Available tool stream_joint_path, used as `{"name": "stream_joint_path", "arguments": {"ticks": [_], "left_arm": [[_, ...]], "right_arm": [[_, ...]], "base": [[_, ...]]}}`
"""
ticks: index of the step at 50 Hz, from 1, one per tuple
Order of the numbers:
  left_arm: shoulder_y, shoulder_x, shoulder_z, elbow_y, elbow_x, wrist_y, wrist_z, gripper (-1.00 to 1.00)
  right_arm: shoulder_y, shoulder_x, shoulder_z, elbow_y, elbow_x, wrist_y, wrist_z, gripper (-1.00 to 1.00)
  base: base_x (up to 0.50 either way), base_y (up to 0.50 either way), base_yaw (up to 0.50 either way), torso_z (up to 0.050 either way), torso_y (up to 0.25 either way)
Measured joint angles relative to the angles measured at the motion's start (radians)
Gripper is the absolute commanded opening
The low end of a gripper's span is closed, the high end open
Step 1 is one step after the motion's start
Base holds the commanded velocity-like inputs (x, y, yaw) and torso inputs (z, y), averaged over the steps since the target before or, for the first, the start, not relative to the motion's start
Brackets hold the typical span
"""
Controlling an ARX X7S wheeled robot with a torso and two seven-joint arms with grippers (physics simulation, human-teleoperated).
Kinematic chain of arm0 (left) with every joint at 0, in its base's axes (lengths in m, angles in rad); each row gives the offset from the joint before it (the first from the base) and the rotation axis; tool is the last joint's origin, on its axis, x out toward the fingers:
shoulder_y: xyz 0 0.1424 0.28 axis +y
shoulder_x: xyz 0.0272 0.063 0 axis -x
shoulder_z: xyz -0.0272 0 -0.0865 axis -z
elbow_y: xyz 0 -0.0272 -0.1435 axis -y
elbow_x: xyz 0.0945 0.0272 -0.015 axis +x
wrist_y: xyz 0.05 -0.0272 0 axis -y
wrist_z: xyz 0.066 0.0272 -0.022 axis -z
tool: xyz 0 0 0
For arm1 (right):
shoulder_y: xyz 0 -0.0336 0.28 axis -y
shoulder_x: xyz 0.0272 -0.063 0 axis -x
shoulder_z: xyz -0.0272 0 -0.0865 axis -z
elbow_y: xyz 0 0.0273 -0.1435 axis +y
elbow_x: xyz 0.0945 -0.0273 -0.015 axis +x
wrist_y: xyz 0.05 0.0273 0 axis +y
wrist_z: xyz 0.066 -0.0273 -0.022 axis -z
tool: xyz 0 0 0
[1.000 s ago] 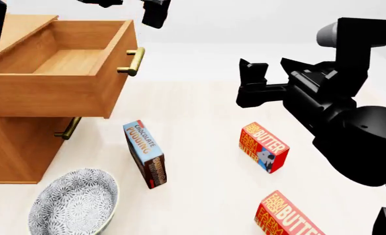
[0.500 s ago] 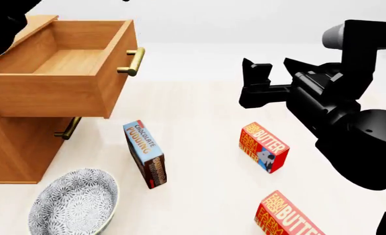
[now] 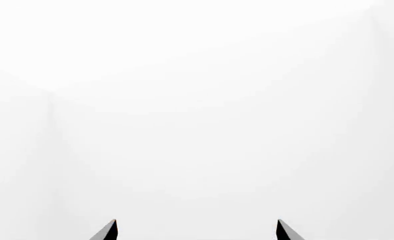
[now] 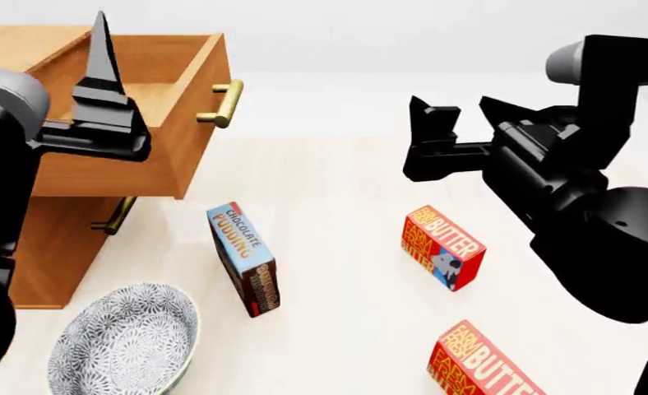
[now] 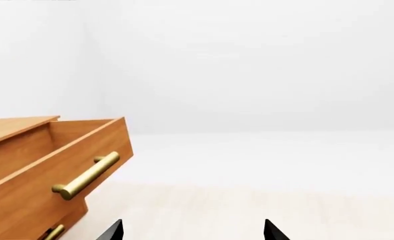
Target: Put the butter at the front in the top drawer of the cabinet and close it.
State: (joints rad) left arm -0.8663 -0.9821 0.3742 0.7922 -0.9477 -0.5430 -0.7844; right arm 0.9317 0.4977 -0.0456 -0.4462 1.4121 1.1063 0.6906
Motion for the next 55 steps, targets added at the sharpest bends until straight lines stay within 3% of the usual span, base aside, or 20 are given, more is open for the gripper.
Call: {"name": "stream_joint_path", "arguments": {"ticks": [13,24,42,55], "left_arm": [[0.411,-0.091,-0.062,0.050,0.175,0.283,-0.033,1.00],[0.648,-0.128,-0.111,0.040,0.249,0.454,-0.062,1.00],[0.827,-0.169,-0.170,0.011,0.282,0.577,-0.083,1.00],[0.876,-0.175,-0.190,-0.012,0.283,0.621,-0.071,1.00]], "right_arm": [[-0.012,0.010,0.011,-0.028,0.026,-0.004,0.033,1.00],[-0.021,0.034,0.015,-0.058,0.076,0.013,0.085,1.00],[0.134,0.232,-0.116,-0.015,0.480,0.148,0.314,1.00],[0.304,0.315,-0.213,0.129,0.512,0.353,0.139,1.00]], "base": [[0.00,0.00,0.00,0.000,0.000],[0.00,0.00,0.00,0.000,0.000],[0.00,0.00,0.00,0.000,0.000],[0.00,0.00,0.00,0.000,0.000]]}}
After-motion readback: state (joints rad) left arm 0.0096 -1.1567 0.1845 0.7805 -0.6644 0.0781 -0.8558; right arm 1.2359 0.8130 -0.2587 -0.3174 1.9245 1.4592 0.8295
